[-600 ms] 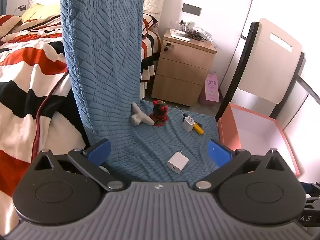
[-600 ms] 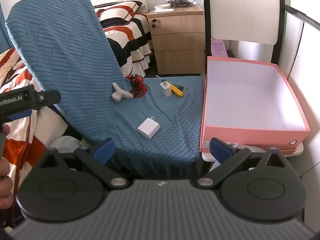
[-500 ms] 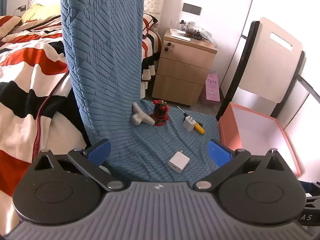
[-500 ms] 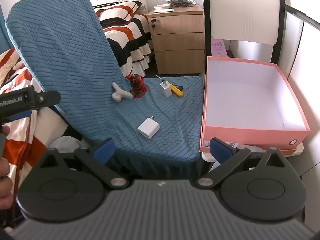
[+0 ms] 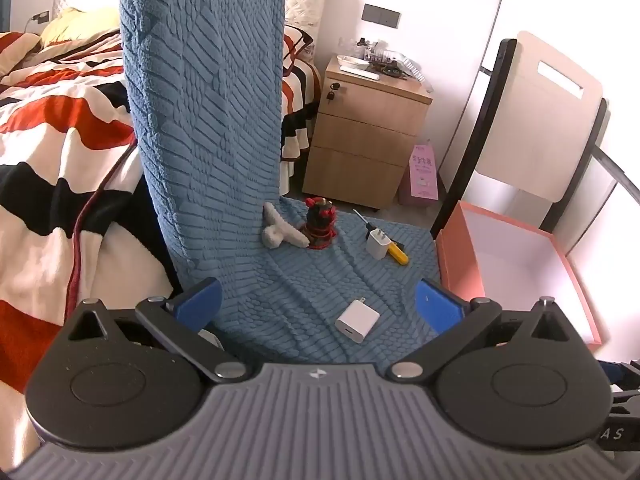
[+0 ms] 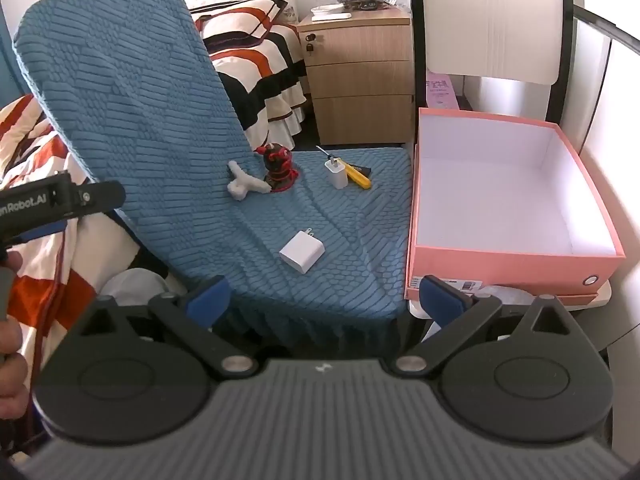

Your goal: Organize rigid objects

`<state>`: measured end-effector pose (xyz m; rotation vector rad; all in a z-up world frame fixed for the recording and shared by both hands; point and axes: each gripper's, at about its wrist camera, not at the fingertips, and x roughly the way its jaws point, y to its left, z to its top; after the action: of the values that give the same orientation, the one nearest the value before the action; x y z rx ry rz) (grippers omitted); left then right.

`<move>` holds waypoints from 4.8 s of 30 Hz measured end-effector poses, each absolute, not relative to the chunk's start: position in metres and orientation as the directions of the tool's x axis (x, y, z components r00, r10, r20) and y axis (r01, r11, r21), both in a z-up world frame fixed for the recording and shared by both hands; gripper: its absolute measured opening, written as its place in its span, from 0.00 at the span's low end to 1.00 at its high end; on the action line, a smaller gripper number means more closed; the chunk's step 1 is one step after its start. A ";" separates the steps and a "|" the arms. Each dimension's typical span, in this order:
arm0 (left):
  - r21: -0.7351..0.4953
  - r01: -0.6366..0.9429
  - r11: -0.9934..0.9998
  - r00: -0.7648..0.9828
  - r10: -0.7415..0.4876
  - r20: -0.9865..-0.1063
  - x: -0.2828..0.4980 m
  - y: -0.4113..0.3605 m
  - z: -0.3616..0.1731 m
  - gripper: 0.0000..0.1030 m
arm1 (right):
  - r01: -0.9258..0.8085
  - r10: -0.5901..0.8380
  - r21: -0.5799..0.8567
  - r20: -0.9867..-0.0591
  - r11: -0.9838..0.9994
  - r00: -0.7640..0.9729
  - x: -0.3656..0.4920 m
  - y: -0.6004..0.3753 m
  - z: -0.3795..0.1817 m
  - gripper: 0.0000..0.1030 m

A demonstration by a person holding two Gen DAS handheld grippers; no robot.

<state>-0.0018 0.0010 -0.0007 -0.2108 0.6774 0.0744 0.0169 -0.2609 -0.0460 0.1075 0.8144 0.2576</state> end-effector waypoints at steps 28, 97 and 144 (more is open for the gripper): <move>-0.137 -0.144 0.980 0.772 0.025 -0.635 -0.007 0.004 -0.006 1.00 | -0.117 0.294 0.282 -0.742 0.952 0.603 0.017 -0.264 -0.059 0.99; -0.058 -0.027 0.998 0.763 -0.017 -0.646 0.151 0.023 -0.105 1.00 | -0.113 0.328 0.314 -0.812 0.943 0.483 0.134 -0.203 -0.144 0.95; 0.369 0.074 0.927 0.642 0.238 -0.729 0.329 0.015 -0.257 0.70 | 0.024 0.312 0.350 -0.860 0.936 0.404 0.234 -0.166 -0.240 0.57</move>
<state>0.3289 0.0153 -0.2573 0.3867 0.8742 0.0962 0.2342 -0.1657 -0.2397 0.3311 1.1464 0.1858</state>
